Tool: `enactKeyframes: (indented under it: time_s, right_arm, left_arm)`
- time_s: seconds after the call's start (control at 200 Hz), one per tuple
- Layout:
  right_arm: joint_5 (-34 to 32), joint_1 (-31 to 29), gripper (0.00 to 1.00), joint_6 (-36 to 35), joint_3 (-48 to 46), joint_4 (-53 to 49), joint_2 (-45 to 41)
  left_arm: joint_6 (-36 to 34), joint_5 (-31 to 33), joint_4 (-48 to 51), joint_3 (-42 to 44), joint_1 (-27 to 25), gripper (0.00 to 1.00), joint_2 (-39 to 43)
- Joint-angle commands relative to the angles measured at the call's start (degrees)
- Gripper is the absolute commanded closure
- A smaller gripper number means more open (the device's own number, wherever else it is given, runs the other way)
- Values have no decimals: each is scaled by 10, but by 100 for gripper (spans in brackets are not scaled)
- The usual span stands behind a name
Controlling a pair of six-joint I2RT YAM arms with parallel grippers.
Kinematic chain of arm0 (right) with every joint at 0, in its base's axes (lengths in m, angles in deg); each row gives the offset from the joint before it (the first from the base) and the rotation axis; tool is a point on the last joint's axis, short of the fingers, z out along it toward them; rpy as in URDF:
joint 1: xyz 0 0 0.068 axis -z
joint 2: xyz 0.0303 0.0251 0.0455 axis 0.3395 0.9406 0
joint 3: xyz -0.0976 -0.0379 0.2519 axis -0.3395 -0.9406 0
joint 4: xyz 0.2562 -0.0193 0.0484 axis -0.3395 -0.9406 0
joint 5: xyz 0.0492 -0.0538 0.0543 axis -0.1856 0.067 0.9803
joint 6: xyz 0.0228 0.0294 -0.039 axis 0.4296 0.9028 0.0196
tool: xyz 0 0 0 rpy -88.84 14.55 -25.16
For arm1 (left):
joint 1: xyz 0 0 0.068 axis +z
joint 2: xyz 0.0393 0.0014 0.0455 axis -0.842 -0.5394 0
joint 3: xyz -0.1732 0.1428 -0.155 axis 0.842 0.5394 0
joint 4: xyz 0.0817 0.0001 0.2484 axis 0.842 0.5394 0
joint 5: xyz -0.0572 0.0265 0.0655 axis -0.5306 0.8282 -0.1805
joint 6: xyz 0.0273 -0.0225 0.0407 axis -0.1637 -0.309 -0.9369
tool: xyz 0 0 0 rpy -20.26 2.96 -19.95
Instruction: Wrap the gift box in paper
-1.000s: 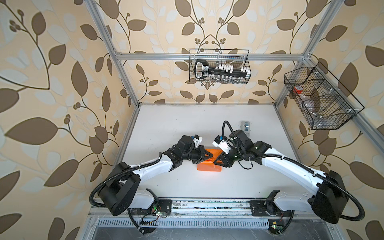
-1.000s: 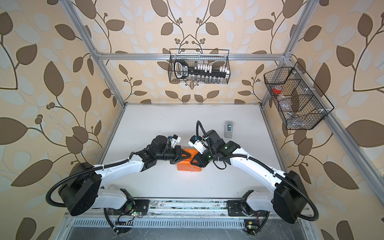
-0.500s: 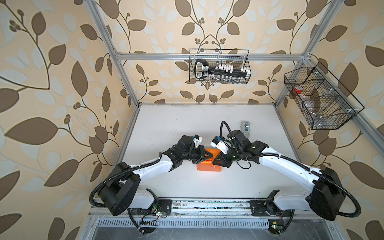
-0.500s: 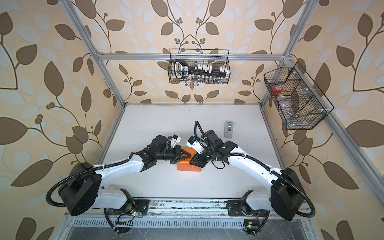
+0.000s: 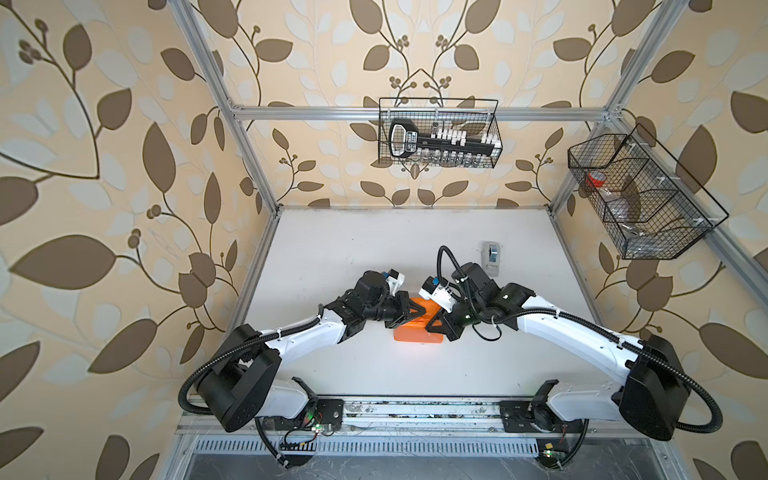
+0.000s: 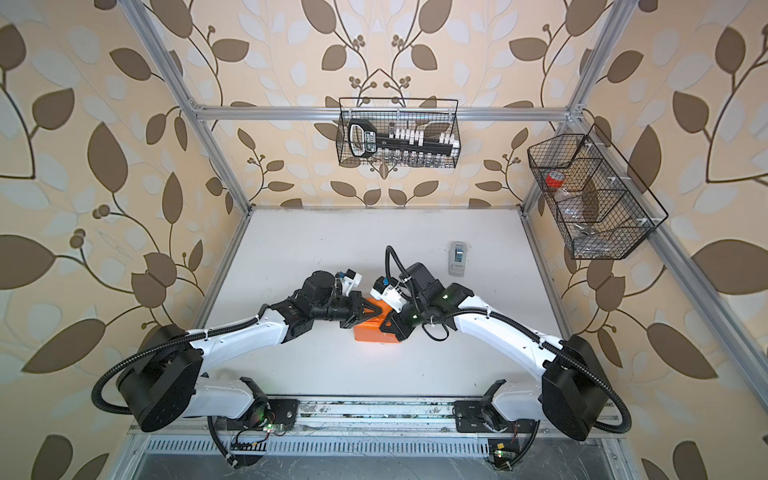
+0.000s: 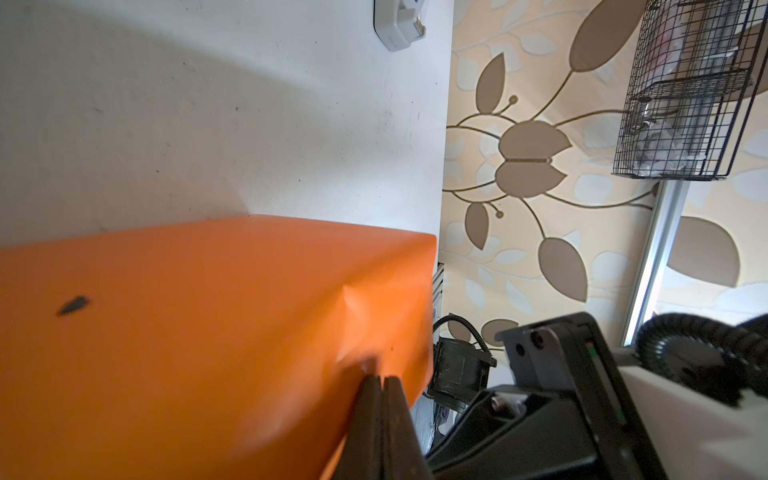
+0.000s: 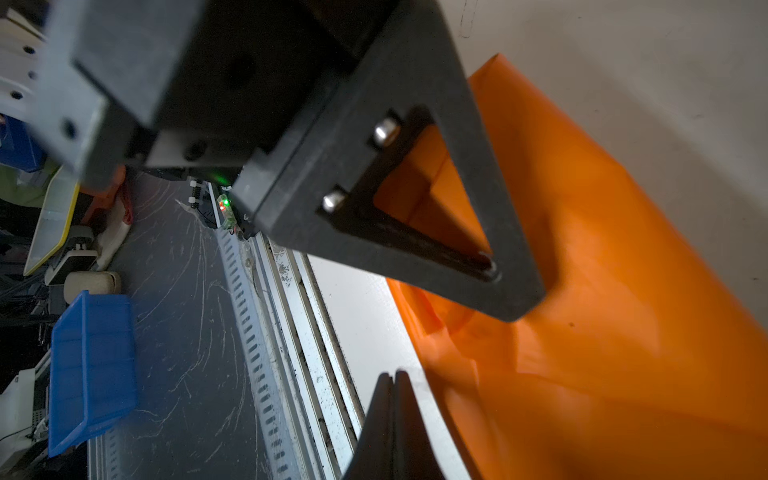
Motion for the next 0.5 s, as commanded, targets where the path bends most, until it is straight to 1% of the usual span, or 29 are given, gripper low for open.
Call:
enactKeyframes:
  time_s: [0.0, 0.18, 0.28, 0.37, 0.495]
  right_arm:
    - [27, -19, 100, -1, -13, 11, -26]
    - [51, -36, 100, 17, -39, 15, -71]
    - [43, -33, 100, 17, -38, 8, -89]
    - [51, -15, 100, 12, -26, -1, -83]
    - [66, 18, 100, -5, 7, -29, -46]
  left_arm:
    - [-4, 32, 102, 32, -7, 100, -23]
    - [-5, 34, 102, 33, -9, 100, -23]
    - [-4, 36, 101, 37, -9, 100, -22]
    - [-4, 37, 100, 39, -10, 100, -20]
    - [-3, 39, 100, 41, -11, 100, -19]
